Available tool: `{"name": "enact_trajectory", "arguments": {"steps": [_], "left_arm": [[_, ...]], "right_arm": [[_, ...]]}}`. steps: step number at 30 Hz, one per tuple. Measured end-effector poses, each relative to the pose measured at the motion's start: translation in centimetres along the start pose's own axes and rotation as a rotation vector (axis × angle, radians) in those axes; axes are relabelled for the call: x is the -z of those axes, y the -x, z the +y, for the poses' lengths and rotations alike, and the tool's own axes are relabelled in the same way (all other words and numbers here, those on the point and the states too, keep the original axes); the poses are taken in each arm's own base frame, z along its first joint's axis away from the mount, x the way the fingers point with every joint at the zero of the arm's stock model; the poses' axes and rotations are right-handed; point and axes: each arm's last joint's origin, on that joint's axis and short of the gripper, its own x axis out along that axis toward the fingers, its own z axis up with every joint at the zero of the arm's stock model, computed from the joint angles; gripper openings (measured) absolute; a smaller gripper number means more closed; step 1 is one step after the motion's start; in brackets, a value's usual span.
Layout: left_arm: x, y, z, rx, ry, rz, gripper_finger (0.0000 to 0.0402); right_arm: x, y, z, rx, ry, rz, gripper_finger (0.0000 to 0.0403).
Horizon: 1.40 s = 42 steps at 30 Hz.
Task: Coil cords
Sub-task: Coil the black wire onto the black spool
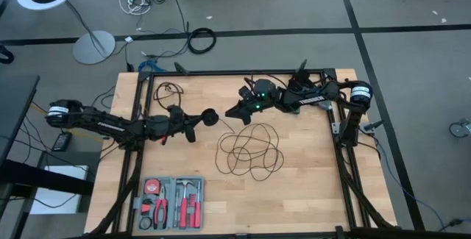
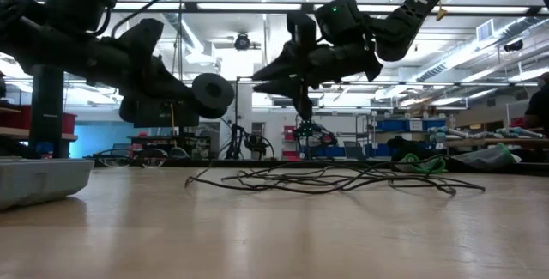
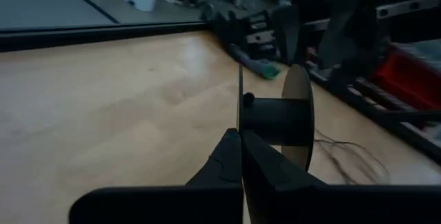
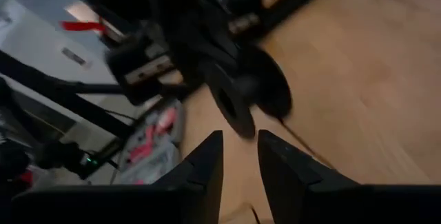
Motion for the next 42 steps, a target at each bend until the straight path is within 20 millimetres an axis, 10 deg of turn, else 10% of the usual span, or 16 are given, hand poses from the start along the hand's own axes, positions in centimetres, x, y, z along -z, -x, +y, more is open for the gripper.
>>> {"name": "enact_trajectory", "arguments": {"steps": [27,42], "left_arm": [[-0.2,2.5,-4.8,-0.225,-0.455,-0.185,0.0],[-1.9,2.0,-4.6,-0.218,-0.148,-0.312,0.0]], "right_arm": [[4.0,-2.0,3.0,0.29,0.382,0.05,0.0082],[5.0,-2.6,4.5,0.409,0.334,-0.035,0.0082]]}}
